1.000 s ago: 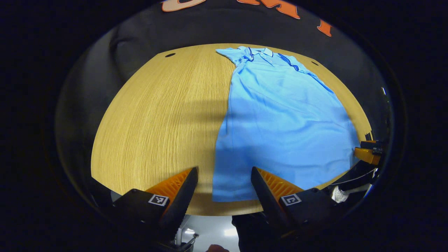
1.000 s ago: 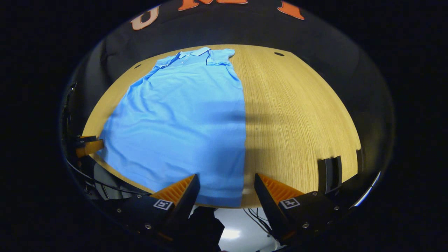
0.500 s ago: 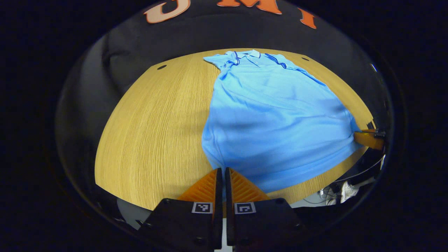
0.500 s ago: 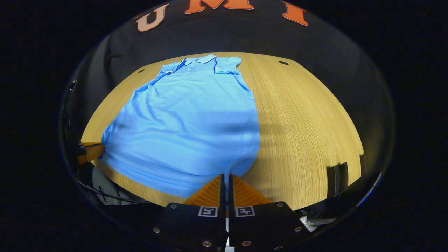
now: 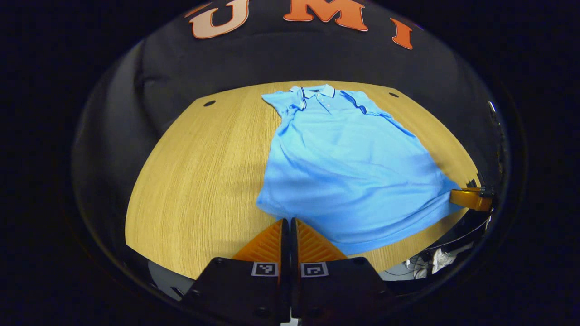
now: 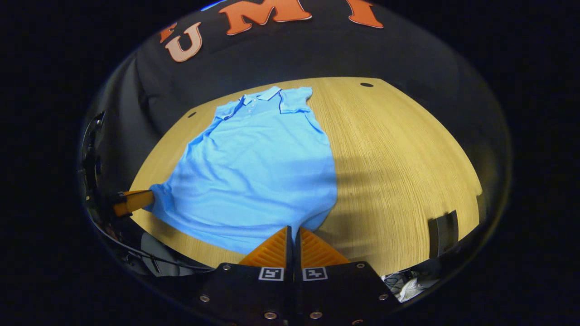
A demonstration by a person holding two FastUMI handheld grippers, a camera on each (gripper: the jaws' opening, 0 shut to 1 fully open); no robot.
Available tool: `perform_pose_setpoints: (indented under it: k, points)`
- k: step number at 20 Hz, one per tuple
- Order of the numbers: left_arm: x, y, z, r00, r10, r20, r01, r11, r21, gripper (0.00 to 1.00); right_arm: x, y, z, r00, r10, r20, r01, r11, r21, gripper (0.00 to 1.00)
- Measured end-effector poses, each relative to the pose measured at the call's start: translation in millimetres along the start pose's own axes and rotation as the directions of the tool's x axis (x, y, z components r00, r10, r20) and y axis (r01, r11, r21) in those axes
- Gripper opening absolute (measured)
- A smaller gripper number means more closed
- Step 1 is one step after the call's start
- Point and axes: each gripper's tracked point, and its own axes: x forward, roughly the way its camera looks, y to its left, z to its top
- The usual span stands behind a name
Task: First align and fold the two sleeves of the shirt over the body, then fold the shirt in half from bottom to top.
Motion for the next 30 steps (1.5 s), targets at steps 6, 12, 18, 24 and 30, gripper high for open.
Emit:
perform_pose_setpoints:
  k: [6, 12, 18, 24, 30]
  points:
    - [-7, 5, 64, 0.995, -0.012, 0.097, 0.017, 0.999, -0.05, 0.04, -3, 6, 66, 0.993, 0.046, 0.112, -0.055, 0.995, 0.078, 0.0]
    - [-2, 19, 137, 0.981, -0.037, 0.189, 0.046, 0.998, -0.041, 0.04, 2, 14, 143, 0.979, 0.036, 0.2, -0.05, 0.996, 0.068, 0.01]
    - [23, 35, 210, 0.966, -0.07, 0.25, 0.083, 0.996, -0.039, 0.04, 23, 19, 205, 0.971, 0.01, 0.24, -0.027, 0.997, 0.067, 0.01]
    - [53, 46, 271, 0.952, -0.1, 0.291, 0.107, 0.994, -0.009, 0.04, 51, 24, 257, 0.965, -0.018, 0.26, 0.001, 0.998, 0.066, 0.0]
    - [88, 46, 321, 0.941, -0.139, 0.309, 0.132, 0.99, 0.043, 0.04, 79, 23, 308, 0.958, -0.064, 0.279, 0.043, 0.996, 0.08, 0.01]
